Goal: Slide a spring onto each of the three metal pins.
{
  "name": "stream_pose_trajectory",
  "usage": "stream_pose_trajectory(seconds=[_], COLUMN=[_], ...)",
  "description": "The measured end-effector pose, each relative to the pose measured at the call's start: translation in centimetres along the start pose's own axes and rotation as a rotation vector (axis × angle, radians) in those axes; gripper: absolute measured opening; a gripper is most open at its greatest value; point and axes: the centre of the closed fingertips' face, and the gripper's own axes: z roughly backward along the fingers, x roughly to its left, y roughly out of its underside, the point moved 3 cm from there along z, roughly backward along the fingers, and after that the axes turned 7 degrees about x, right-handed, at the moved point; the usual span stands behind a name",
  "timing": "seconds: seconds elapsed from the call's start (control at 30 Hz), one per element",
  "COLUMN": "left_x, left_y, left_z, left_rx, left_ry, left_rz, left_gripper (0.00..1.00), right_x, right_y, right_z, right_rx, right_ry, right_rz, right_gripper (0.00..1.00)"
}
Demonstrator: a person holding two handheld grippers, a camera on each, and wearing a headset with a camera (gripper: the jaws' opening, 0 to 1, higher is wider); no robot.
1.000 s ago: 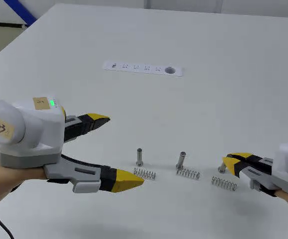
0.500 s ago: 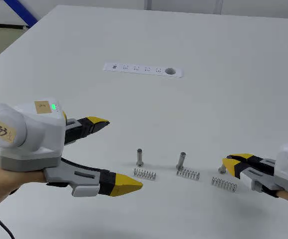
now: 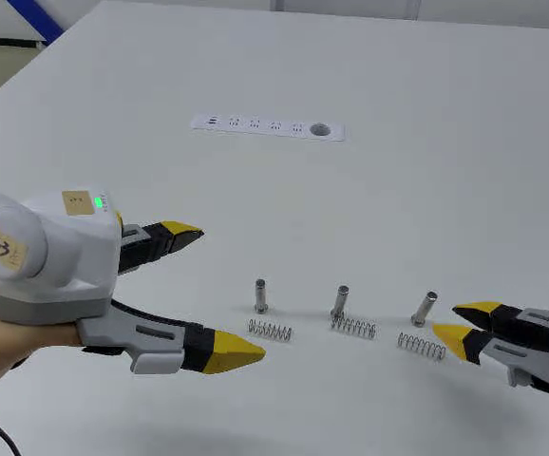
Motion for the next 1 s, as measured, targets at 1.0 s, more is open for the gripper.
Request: stream_pose_trajectory(seconds=[1.0], left_x=[1.2], left_y=[0.9], left_z=[0.3], left_rx=[0.023], left_ry=[-0.043], left_rz=[0.054], left_gripper=[0.96], right_x=[0.5], right_y=[2.6], right_z=[-2.8], right_rx=[0.036], right_ry=[-0.171], right_rz=[0.186], right_gripper=[0.20])
